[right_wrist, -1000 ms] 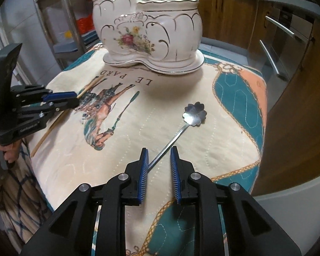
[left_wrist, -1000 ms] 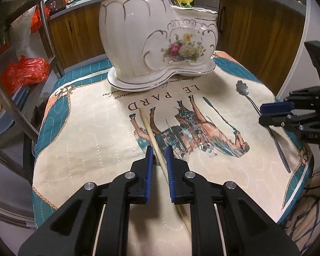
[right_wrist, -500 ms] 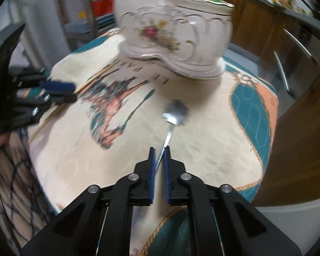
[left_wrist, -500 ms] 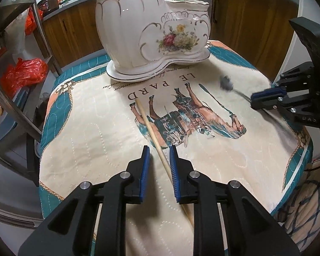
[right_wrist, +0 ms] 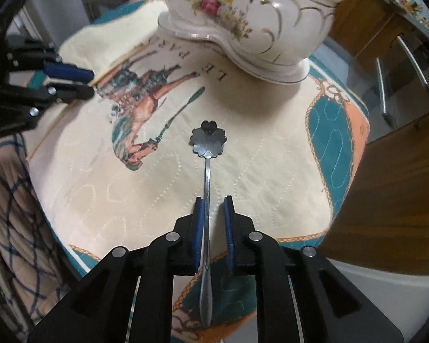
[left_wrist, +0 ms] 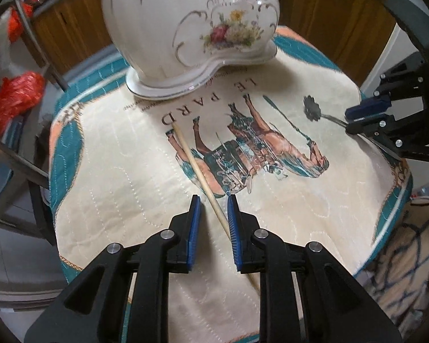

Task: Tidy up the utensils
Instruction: 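Grasp the last wooden chopstick with the left tool while the right tool grasps the silver spoon, then lift chopstick into the tall cup while the right tool carries the silver spoon to the short cup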

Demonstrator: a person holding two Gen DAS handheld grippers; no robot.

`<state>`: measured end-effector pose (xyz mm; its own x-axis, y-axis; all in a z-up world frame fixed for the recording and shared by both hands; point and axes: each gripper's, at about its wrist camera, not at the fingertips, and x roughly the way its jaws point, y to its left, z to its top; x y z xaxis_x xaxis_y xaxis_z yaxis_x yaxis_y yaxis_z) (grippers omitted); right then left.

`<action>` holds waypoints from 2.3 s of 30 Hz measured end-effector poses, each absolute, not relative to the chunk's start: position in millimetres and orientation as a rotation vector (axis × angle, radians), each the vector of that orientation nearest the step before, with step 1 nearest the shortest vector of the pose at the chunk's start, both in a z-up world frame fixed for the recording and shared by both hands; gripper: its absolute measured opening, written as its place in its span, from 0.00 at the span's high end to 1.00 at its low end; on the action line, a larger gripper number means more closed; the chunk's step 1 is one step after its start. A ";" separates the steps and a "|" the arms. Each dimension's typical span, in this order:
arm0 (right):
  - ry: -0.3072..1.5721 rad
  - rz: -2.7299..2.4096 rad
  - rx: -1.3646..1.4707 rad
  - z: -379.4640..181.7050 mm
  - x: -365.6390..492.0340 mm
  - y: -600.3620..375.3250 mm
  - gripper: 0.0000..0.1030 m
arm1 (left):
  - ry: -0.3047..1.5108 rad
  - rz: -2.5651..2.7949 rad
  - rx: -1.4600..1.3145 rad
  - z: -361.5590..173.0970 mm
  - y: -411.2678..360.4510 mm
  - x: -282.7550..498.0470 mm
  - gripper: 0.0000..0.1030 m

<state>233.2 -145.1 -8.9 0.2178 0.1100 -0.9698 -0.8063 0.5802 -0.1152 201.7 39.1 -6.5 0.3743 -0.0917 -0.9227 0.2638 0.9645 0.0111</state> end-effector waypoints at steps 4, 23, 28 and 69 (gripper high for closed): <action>1.262 0.707 -0.781 -10.6 239.9 -133.6 0.85 | 1.260 -0.265 0.144 -4.8 44.5 218.0 0.81; 1.031 0.802 -0.669 20.9 215.6 -147.7 0.96 | 1.027 -0.291 -0.126 16.8 97.6 207.8 0.96; 0.904 0.852 -0.492 41.3 214.5 -159.1 0.96 | 0.788 -0.312 -0.191 47.6 101.9 185.6 0.96; 0.335 0.867 0.176 127.6 298.1 -185.1 0.96 | 0.045 -0.189 -0.286 144.1 84.0 243.1 0.96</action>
